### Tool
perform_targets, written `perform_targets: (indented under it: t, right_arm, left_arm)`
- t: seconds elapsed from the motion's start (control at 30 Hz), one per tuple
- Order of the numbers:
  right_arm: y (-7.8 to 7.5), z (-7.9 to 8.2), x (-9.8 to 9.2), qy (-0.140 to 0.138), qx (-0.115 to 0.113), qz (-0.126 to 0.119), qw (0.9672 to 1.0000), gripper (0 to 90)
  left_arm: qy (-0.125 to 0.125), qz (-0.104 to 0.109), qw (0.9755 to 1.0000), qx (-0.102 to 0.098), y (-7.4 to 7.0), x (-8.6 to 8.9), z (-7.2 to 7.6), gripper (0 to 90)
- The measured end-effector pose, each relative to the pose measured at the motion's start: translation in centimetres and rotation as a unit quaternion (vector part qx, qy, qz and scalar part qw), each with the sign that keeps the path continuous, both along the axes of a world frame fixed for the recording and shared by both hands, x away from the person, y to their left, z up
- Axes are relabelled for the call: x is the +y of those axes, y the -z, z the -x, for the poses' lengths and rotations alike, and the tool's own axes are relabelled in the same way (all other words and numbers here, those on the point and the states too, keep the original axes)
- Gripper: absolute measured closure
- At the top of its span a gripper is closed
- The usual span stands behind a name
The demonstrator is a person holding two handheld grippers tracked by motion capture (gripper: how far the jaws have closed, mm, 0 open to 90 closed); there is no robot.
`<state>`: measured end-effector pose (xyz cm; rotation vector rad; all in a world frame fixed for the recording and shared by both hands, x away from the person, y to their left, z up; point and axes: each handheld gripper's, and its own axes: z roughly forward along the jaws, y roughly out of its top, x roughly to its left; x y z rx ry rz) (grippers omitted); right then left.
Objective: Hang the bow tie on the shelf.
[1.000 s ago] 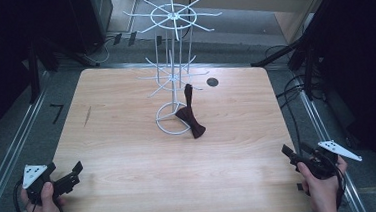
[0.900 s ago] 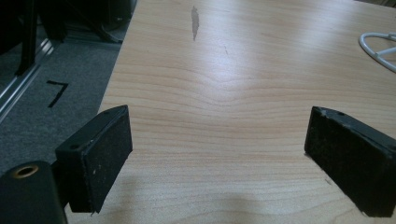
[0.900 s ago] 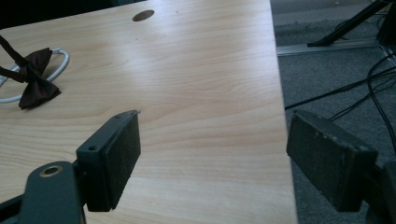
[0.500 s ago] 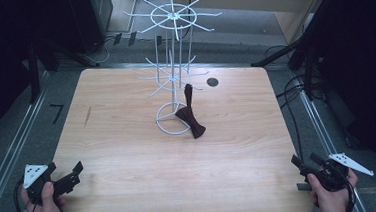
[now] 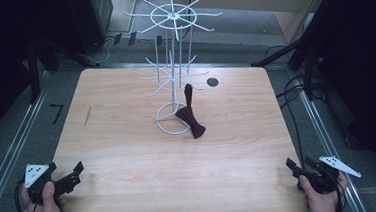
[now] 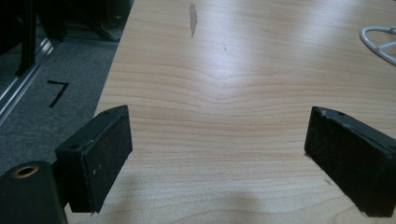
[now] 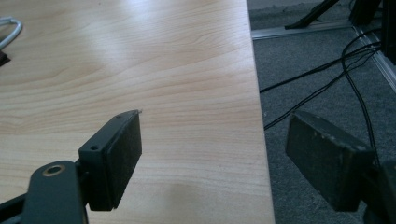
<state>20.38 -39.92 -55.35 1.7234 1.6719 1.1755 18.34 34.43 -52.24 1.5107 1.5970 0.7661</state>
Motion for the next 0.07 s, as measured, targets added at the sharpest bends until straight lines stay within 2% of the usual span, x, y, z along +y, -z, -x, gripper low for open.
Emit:
perform_targets:
  t: [0.07]
  right_arm:
    - [-0.03,0.01,0.19,-0.004,0.002,0.003,1.0,18.5]
  left_arm:
    - [-0.001,-0.003,1.0,0.001,-0.02,-0.02,0.03,8.3]
